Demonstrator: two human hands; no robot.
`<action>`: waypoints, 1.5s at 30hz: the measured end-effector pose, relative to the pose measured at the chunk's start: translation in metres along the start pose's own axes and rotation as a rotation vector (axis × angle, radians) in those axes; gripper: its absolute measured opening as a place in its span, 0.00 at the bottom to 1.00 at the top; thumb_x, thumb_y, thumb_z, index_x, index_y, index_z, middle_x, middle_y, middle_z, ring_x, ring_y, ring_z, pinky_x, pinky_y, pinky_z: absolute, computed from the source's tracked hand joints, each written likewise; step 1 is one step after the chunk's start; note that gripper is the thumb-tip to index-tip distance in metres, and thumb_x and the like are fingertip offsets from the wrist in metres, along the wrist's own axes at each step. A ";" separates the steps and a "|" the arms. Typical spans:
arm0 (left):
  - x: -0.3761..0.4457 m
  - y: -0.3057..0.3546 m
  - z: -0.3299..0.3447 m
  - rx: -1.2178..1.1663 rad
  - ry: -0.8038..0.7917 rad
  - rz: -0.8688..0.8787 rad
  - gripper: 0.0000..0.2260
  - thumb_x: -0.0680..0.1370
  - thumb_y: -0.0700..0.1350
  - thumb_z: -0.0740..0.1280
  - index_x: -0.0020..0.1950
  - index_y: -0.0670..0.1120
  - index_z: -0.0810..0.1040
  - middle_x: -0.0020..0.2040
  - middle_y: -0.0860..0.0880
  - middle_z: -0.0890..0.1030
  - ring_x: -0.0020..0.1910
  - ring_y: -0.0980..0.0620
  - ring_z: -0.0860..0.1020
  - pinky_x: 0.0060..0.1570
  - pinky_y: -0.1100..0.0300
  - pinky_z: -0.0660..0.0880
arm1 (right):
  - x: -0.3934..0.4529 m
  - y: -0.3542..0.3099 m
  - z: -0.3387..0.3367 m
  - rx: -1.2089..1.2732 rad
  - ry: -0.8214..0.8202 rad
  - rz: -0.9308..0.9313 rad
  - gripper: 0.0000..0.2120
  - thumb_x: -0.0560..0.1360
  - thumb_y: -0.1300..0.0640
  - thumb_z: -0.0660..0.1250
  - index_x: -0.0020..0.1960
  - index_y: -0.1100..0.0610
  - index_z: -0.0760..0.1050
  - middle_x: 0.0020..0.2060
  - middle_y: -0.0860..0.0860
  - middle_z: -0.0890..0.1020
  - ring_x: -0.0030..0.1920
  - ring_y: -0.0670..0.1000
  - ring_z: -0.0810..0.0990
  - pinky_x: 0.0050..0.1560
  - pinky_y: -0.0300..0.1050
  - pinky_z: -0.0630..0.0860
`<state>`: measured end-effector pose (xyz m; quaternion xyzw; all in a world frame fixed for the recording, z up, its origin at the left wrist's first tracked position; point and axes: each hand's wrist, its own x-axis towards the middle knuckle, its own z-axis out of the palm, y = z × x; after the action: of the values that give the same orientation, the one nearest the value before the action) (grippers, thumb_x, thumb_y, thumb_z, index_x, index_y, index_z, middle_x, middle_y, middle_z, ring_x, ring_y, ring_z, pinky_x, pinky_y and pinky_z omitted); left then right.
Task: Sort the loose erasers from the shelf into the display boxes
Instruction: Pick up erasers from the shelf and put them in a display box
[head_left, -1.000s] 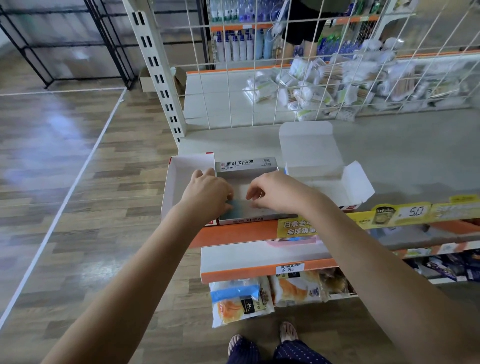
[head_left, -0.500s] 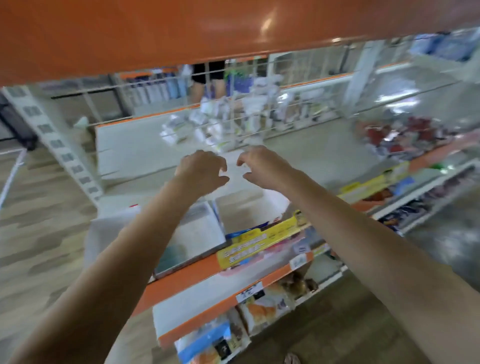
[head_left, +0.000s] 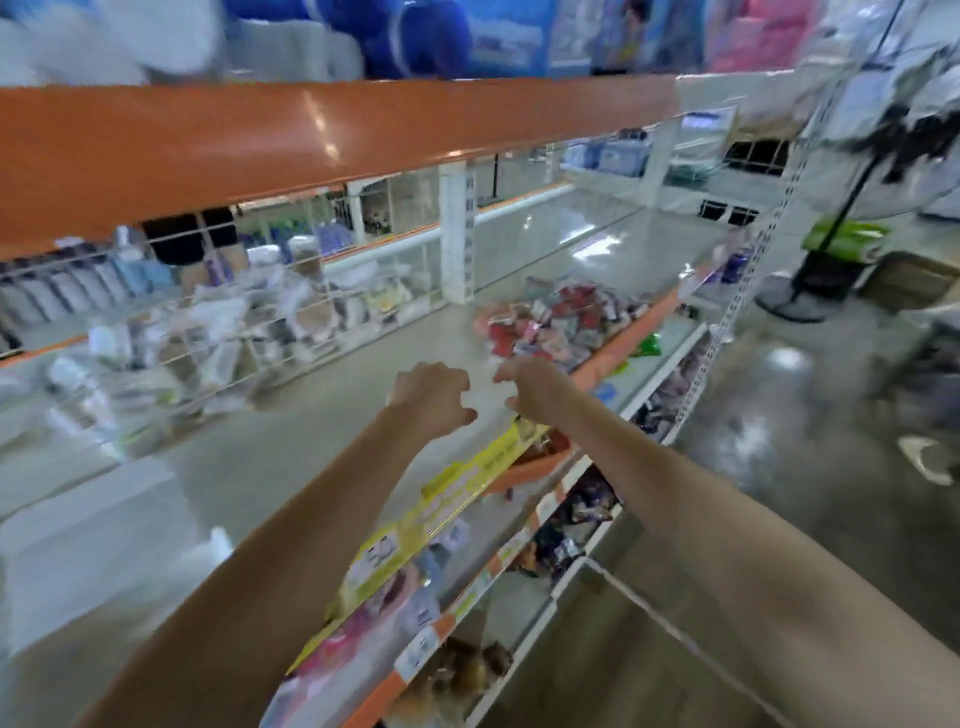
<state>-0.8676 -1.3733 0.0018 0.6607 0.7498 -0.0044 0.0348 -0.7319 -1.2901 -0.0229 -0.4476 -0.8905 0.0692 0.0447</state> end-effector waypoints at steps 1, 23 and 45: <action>0.018 0.012 0.004 -0.017 0.010 0.007 0.21 0.76 0.56 0.64 0.68 0.53 0.70 0.64 0.48 0.73 0.64 0.46 0.69 0.59 0.54 0.67 | 0.007 0.020 0.001 -0.002 0.003 0.012 0.19 0.76 0.62 0.62 0.66 0.54 0.71 0.67 0.54 0.71 0.67 0.54 0.69 0.65 0.46 0.66; 0.143 0.031 0.056 -0.163 0.011 0.095 0.13 0.73 0.39 0.66 0.56 0.46 0.75 0.56 0.47 0.77 0.56 0.46 0.74 0.53 0.51 0.73 | 0.079 0.119 0.031 -0.170 0.145 -0.330 0.15 0.77 0.63 0.59 0.63 0.61 0.72 0.59 0.55 0.74 0.65 0.54 0.66 0.63 0.48 0.69; 0.031 -0.046 0.027 -0.319 0.331 -0.147 0.07 0.75 0.45 0.68 0.52 0.48 0.79 0.48 0.51 0.78 0.48 0.52 0.74 0.44 0.64 0.64 | 0.072 0.042 0.008 0.876 -0.150 -0.259 0.08 0.77 0.60 0.64 0.52 0.62 0.78 0.37 0.54 0.81 0.35 0.48 0.78 0.40 0.36 0.76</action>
<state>-0.9154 -1.3497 -0.0289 0.5822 0.7826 0.2199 0.0151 -0.7422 -1.2083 -0.0365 -0.2654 -0.8266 0.4650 0.1734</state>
